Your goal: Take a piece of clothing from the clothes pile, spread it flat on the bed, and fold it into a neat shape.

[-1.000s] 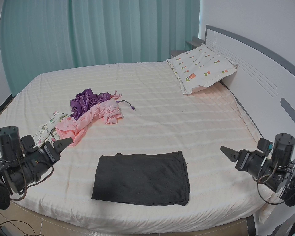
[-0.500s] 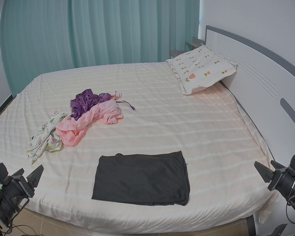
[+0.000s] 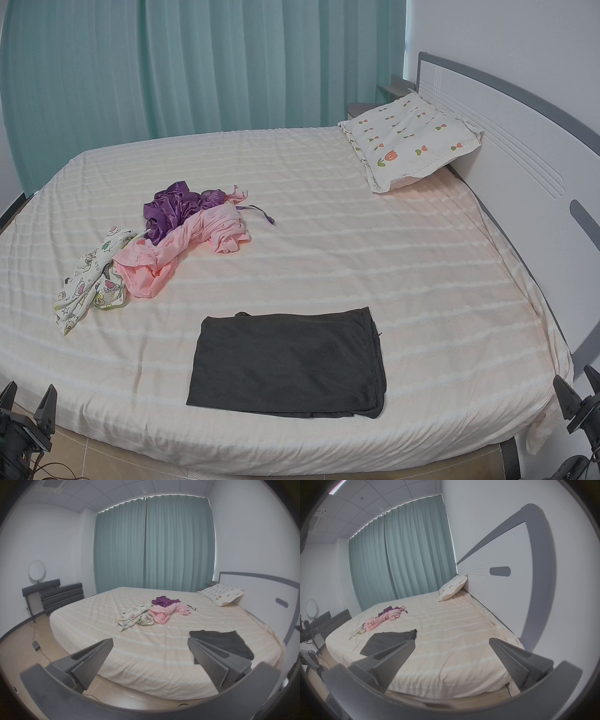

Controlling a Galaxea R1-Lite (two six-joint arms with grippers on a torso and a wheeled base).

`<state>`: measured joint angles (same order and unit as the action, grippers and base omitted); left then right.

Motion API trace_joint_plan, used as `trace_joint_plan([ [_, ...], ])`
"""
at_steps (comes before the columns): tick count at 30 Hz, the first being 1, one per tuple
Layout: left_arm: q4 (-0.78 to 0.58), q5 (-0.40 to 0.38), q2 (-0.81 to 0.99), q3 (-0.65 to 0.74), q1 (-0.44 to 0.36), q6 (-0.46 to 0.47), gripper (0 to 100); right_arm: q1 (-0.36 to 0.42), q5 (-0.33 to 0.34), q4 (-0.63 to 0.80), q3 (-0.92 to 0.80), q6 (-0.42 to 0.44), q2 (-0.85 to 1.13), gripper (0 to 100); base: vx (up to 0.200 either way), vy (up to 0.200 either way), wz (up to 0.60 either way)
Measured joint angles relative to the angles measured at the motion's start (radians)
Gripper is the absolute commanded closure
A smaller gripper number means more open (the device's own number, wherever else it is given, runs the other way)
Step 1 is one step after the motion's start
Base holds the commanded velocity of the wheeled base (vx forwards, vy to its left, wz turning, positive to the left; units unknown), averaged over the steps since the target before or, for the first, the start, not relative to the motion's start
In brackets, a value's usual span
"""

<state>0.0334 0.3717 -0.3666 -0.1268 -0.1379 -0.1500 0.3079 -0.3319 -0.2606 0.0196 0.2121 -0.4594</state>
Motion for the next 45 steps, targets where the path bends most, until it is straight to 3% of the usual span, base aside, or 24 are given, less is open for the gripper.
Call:
trace_joint_plan([
  [8, -0.091, 0.012, 0.170, 0.022, 0.101, 0.103, 0, -0.106, 0.046, 0.194, -0.002, -0.054, 0.185, 0, 0.000, 0.000, 0.00],
  [21, -0.020, 0.041, 0.339, 0.102, 0.136, 0.183, 0, -0.256, 0.193, 0.221, -0.002, -0.123, 0.363, 0, 0.000, 0.000, 0.00],
  [30, -0.008, -0.115, 0.354, 0.109, 0.137, 0.167, 0, -0.304, 0.221, 0.220, -0.002, -0.169, 0.435, 0, 0.000, 0.000, 0.00],
  [33, -0.008, -0.133, 0.356, 0.109, 0.138, 0.164, 0, -0.307, 0.223, 0.220, -0.002, -0.176, 0.441, 0, 0.000, 0.000, 0.00],
  [41, 0.010, -0.297, 0.356, 0.109, 0.138, 0.157, 0, -0.308, 0.237, 0.222, -0.002, -0.196, 0.447, 0, 0.000, 0.000, 0.00],
  [45, 0.015, -0.308, 0.357, 0.109, 0.138, 0.171, 0, -0.308, 0.227, 0.222, -0.002, -0.198, 0.448, 0, 0.000, 0.000, 0.00],
])
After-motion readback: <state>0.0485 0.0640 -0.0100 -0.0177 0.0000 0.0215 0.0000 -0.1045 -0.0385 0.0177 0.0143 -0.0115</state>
